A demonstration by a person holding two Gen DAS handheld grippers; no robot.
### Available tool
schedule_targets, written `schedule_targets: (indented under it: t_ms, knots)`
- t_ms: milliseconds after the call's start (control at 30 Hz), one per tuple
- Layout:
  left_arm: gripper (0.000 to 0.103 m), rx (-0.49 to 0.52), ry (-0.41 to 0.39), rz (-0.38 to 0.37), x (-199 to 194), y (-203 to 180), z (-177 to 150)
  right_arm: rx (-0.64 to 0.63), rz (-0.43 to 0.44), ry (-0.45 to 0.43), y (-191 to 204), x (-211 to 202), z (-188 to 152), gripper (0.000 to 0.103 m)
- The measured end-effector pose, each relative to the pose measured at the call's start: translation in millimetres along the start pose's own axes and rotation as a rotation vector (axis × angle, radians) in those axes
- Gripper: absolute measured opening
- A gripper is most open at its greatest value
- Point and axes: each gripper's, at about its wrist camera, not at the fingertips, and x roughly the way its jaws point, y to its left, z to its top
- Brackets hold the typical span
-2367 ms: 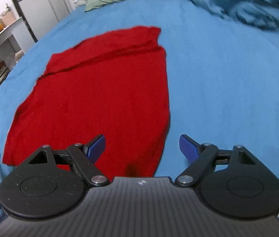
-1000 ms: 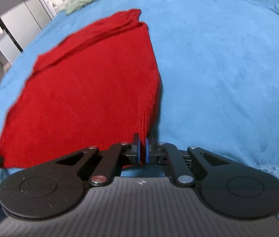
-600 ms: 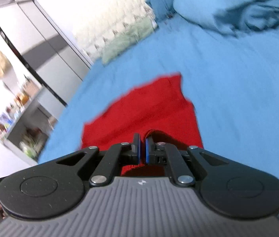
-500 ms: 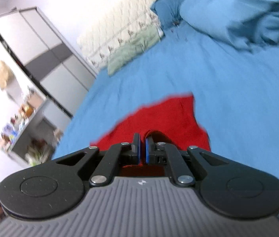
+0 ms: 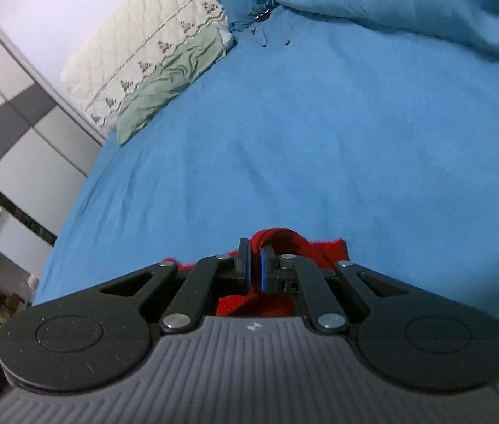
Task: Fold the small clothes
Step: 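Grasp the sweater hem with both grippers and lift it toward the collar, then lay the hem over the collar and open both grippers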
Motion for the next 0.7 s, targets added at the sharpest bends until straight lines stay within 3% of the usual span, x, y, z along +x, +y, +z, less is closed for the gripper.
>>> schedule_targets:
  t_ms: [100,133,167,200,233,267,300,400,533,633,700]
  knots:
    - [0.011,-0.027,0.009,-0.011,6.9,6.4,6.5,-0.013,-0.007,-0.021,-2.4,11.6,8.0,0.023]
    - [0.016,-0.037,0.017,-0.005,10.5,3.9,12.0,-0.016,-0.007,-0.020,-2.3,14.8,10.2,0.027]
    - [0.031,-0.044,0.023,0.004,6.3,5.7,10.9,-0.023,-0.004,-0.021,-4.2,15.3,11.7,0.033]
    - [0.041,-0.039,0.021,0.007,1.9,5.9,10.1,-0.034,-0.005,-0.025,-3.2,12.8,11.8,0.056]
    - [0.059,-0.024,0.003,0.009,-7.7,6.3,7.7,-0.048,-0.015,-0.036,-0.9,8.6,10.9,0.083]
    - [0.069,-0.006,-0.021,0.016,-16.3,5.8,4.9,-0.074,-0.023,-0.056,3.7,-3.3,6.9,0.093]
    - [0.071,0.028,-0.046,0.021,-28.3,6.2,-0.9,-0.103,-0.030,-0.083,8.8,-11.5,3.8,0.102]
    - [0.071,0.146,-0.045,-0.008,-53.4,5.7,-25.2,-0.251,0.016,-0.114,19.4,-38.6,-17.1,0.103]
    - [0.072,0.228,0.078,-0.065,-59.2,13.5,-66.9,-0.490,-0.002,-0.006,25.5,-49.9,-64.6,0.103]
    - [0.073,0.300,0.118,-0.032,-52.8,12.5,-91.4,-0.551,0.011,0.070,21.8,-43.9,-91.6,0.103]
    - [0.079,0.369,0.101,-0.020,-53.1,8.1,-100.3,-0.543,-0.054,0.107,17.8,-32.3,-102.0,0.103]
